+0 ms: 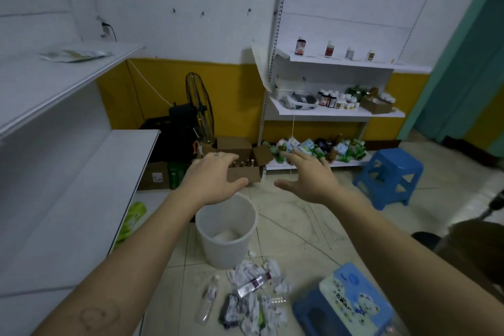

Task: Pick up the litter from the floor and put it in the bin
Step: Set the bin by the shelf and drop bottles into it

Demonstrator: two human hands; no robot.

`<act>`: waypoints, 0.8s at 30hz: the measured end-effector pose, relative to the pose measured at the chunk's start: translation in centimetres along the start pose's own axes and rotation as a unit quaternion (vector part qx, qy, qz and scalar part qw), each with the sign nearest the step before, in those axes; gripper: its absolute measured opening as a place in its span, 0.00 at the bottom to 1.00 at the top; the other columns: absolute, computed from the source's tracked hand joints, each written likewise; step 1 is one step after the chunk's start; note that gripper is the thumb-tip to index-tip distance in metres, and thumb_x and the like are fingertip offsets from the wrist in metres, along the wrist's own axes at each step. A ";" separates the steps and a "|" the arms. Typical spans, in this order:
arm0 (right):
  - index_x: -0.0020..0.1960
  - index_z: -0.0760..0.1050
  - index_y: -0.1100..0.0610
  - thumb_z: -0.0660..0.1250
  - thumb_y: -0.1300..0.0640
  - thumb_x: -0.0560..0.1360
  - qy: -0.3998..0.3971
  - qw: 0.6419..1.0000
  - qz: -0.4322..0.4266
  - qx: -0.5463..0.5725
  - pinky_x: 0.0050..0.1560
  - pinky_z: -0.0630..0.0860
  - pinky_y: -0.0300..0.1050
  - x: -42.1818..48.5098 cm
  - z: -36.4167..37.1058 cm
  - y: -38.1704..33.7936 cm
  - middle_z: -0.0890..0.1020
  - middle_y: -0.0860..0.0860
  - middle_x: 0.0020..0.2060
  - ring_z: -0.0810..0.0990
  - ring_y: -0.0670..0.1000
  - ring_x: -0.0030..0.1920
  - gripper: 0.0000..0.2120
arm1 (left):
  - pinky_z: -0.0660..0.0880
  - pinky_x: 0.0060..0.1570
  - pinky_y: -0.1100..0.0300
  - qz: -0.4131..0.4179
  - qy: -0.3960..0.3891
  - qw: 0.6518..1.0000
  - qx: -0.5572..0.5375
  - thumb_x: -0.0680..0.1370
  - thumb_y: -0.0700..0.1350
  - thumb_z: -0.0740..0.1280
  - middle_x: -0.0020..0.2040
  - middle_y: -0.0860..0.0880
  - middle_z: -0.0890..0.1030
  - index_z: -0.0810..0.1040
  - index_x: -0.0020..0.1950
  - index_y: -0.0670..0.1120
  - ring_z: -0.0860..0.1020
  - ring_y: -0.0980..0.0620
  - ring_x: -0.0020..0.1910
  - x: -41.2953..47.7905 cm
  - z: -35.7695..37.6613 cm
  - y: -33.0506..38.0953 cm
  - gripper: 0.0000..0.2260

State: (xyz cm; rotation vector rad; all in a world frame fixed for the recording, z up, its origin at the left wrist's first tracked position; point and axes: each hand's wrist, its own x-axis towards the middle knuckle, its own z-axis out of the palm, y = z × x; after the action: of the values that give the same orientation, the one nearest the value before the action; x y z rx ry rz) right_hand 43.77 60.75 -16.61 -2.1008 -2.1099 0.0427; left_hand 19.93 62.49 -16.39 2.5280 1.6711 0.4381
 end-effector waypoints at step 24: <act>0.74 0.56 0.43 0.63 0.32 0.69 -0.090 0.975 -0.194 0.054 0.73 0.52 0.64 21.2 6.1 8.0 0.59 0.51 0.76 0.59 0.56 0.75 0.38 | 0.69 0.67 0.48 -0.210 -0.009 0.978 0.011 0.73 0.66 0.63 0.71 0.50 0.71 0.65 0.73 0.53 0.67 0.48 0.71 13.5 8.2 3.2 0.32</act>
State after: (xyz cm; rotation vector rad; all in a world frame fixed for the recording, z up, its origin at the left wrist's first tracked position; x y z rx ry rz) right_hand 50.89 82.47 -21.63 -1.6454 -2.5224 0.3007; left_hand 30.01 74.25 -20.87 2.0951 2.1353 0.3547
